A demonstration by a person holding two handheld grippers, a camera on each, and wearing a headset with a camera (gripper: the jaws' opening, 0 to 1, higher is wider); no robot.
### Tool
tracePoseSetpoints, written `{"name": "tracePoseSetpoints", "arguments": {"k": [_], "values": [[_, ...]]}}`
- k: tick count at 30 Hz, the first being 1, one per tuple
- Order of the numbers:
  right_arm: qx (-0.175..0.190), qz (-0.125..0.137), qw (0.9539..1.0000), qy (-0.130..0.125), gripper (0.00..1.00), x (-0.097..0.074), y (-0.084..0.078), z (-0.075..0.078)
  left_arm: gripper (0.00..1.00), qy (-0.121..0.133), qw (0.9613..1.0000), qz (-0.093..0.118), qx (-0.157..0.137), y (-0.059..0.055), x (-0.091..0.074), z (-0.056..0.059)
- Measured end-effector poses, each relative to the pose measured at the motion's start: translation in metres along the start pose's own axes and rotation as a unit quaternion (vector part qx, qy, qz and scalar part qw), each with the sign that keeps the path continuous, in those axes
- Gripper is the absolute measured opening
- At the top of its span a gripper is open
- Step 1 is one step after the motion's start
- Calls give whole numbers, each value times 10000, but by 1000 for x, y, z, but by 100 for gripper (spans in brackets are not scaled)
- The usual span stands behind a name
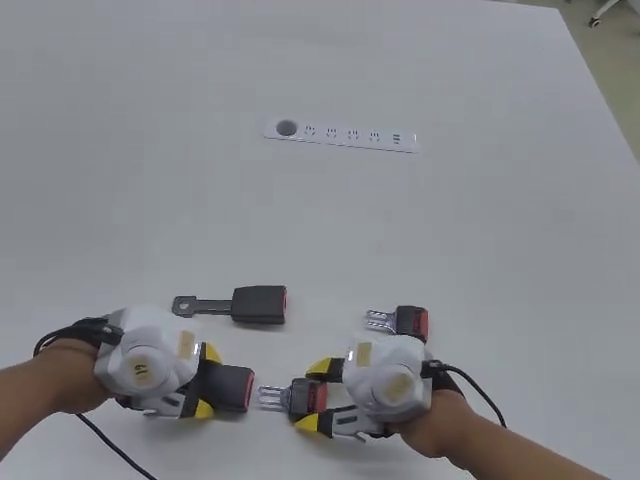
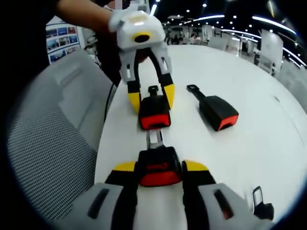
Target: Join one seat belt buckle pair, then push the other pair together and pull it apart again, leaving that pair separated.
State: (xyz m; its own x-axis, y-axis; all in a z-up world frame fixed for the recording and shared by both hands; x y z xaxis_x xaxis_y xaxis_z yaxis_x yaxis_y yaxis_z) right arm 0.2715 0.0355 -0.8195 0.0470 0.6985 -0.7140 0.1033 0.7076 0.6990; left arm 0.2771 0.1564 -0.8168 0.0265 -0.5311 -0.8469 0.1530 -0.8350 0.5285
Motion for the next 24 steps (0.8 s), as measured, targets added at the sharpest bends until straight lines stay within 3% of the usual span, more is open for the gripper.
{"name": "tracePoseSetpoints", "arguments": {"k": [11,24], "values": [[-9,116,9999,-84,36,15,17,-1,35,-5,9999,-46,116,2,0,1],[195,119,9997,-6,35,15,16,-2,34,-48,9997,-49,219,3,1,2]]}}
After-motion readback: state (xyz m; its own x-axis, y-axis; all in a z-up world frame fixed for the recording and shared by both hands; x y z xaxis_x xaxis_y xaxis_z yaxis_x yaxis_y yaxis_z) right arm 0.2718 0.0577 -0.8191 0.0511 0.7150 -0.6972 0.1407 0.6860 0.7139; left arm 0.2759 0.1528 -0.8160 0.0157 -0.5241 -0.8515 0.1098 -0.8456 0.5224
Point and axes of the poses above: the centre of the closed fingertips' face, and the gripper's own axes: x roughly forward along the fingers, z roughly to its right, y roughly out of its top, the point moved 3 cm from there along -x, roughly backward along the fingers, and after that the axes turned 6 degrees about -x, right-handed, at the moved point
